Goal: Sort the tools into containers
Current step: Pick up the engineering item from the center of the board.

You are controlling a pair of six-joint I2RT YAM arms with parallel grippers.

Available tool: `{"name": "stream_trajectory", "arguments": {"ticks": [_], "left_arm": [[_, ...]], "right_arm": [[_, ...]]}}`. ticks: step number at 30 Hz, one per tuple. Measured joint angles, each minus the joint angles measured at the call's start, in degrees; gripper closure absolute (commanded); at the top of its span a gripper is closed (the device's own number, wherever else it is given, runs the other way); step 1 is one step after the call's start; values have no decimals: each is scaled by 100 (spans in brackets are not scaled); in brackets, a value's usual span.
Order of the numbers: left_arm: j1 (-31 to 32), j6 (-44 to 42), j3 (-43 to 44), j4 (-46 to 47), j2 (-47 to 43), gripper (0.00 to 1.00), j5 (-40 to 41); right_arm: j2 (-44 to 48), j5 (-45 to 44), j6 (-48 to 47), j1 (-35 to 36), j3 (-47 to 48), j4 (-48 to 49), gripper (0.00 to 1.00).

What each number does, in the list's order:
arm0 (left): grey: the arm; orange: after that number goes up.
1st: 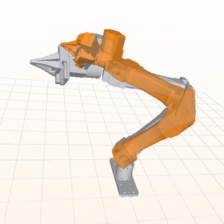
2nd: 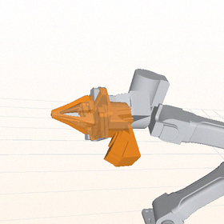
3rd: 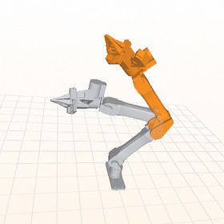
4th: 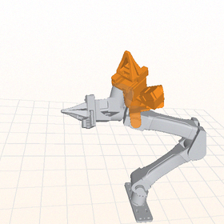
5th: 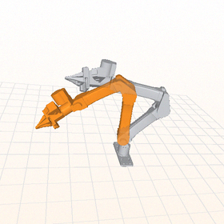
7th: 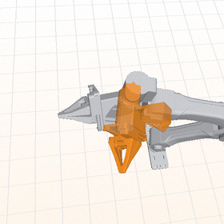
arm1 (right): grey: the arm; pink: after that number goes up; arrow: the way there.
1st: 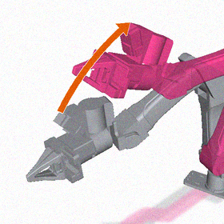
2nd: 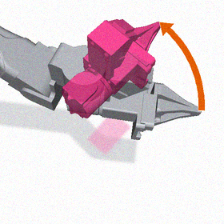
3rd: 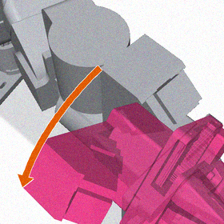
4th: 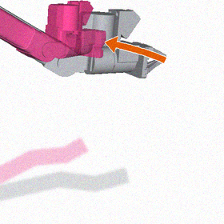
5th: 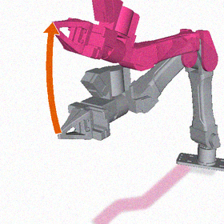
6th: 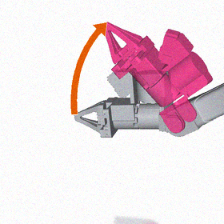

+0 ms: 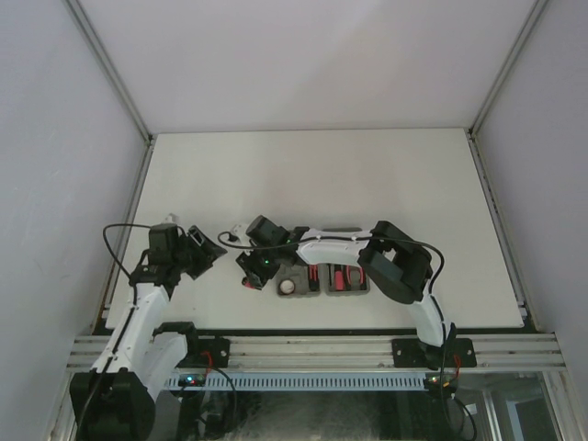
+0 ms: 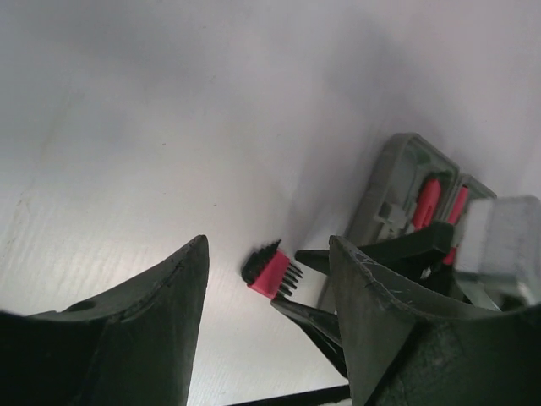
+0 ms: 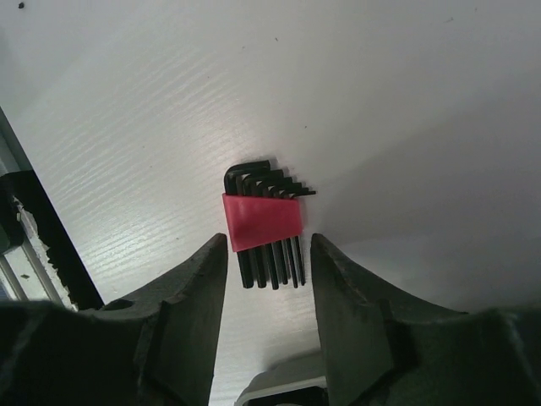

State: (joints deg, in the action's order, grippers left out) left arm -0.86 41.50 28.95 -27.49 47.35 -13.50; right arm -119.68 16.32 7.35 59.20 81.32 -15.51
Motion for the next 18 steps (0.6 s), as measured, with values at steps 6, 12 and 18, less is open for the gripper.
{"name": "stream_trajectory", "arguments": {"ticks": [6,12,18], "left_arm": [[0,256,-352,42,-155,37,310],[-256,511,-509,146,-284,38,437],[-772,549,-625,291,-120,38,234]], "right_arm": [[59,-155,39,109,-44,66,44],[74,-595,-164,365,-48,59,44],[74,-994,-433,546,-48,55,45]]}}
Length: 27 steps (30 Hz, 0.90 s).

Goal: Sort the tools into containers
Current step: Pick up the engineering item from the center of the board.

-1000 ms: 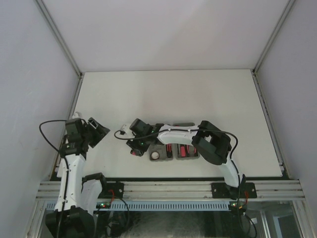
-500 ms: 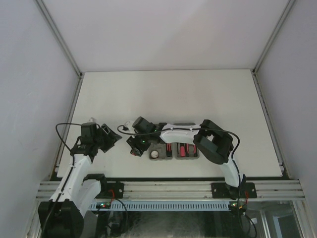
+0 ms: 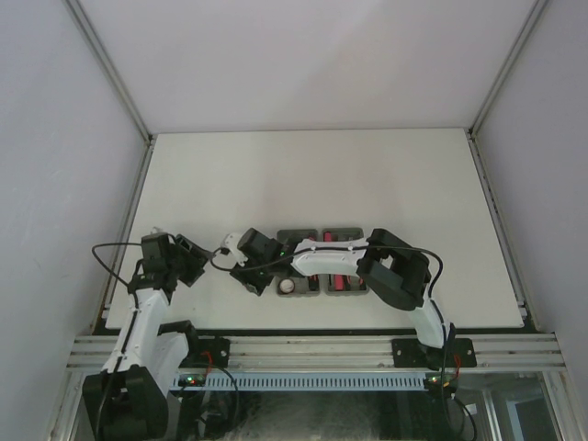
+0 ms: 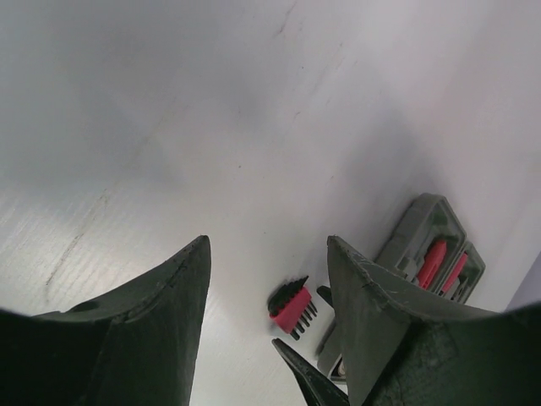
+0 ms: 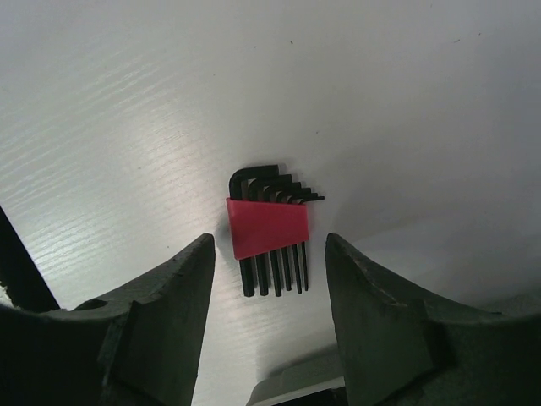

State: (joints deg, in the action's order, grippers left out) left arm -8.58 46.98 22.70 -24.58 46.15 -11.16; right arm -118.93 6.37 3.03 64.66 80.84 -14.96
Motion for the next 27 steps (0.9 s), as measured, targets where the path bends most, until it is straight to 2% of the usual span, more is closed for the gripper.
{"name": "stream_trajectory", "arguments": {"ticks": [10,21,27], "left_arm": [[-44,-68,0,170,186,39,-332],[-13,-149,-210,494,348,39,-728],[435,-105,-358,730,348,39,-763]], "right_arm": [[-20,-96,-350,103,0,-24,58],[74,-299,-195,144,-269,304,69],[140,85,109,-35,-444,570,72]]}}
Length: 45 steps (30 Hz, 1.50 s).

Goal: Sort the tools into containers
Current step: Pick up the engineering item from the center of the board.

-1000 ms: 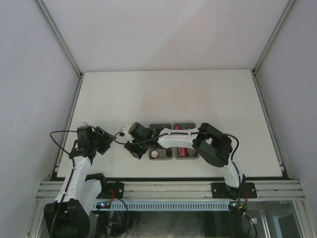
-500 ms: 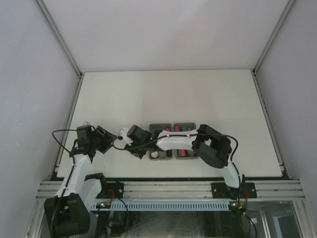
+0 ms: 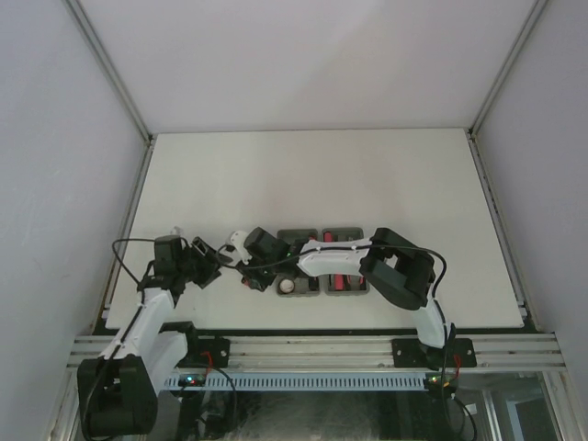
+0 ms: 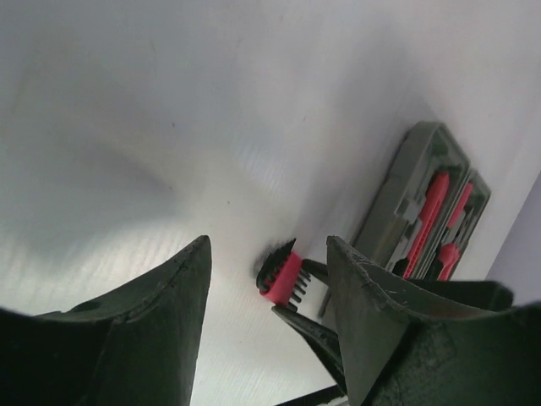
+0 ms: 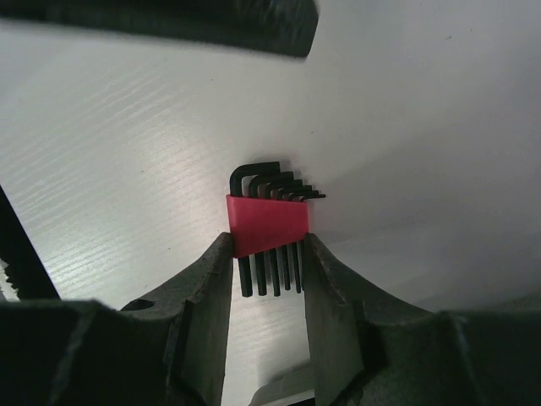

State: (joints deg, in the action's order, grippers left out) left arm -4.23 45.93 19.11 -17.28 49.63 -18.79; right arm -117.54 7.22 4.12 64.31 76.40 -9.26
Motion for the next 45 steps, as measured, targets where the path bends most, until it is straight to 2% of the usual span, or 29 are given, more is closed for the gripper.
{"name": "stream_trajectory", "arguments": {"ticks": [5,20,34,38,45], "left_arm": [[396,160,-363,269,0,40,-2],[767,719,-992,1504,98,42,-308],[916,780,-1056,1744,332,48,-507],[938,811,-1056,1740,385,54,-581],[955,892,-1088,1609,365,75,-531]], "right_arm": [[7,313,234,-133,-70,146,73],[7,555,531,-232,-153,343,75],[7,754,728,-328,-245,527,77],[7,772,754,-332,-251,544,77],[7,798,789,-348,-260,566,77]]}}
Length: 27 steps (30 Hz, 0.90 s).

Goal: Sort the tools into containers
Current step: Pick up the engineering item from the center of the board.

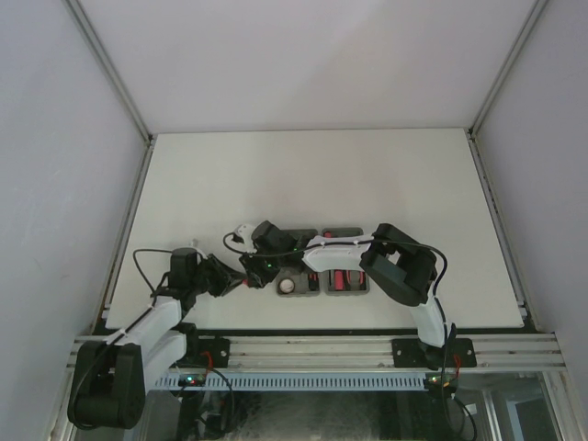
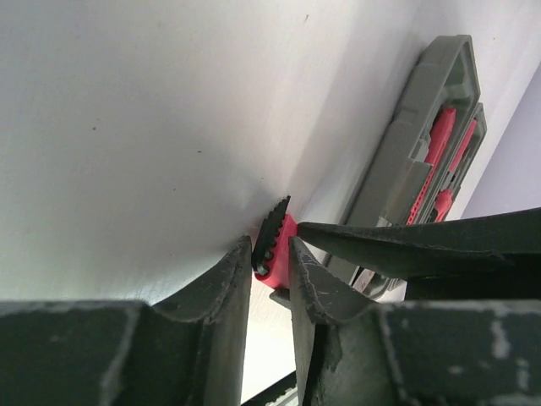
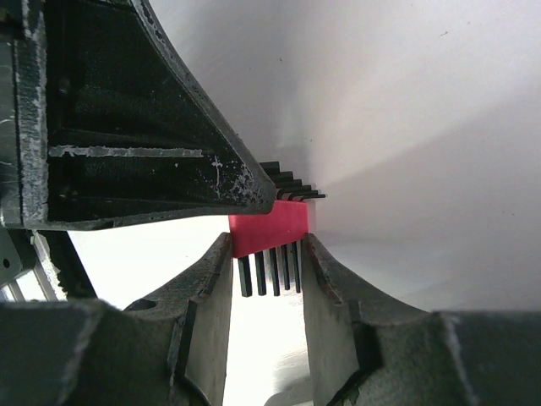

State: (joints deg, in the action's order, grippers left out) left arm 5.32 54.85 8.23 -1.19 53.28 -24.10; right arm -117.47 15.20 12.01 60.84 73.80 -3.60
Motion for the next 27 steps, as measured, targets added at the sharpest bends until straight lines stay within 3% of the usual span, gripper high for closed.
{"name": "stream_trajectory", "arguments": {"ticks": [6,9,16,27], "left_arm": [[2,52,-4,-109,-48,92,92],[2,136,-4,-98,-57,100,98],[4,197,7,-87,-160,100,96],[31,-354,595,-1456,-1447,100,293]], "right_arm": [[-2,15,46,-9,-4,13,77],[-2,11,92,-17,-4,17,72],[83,-9,192,-79,-74,35,48],[1419,-774,103,-39,-522,-450,42]]}}
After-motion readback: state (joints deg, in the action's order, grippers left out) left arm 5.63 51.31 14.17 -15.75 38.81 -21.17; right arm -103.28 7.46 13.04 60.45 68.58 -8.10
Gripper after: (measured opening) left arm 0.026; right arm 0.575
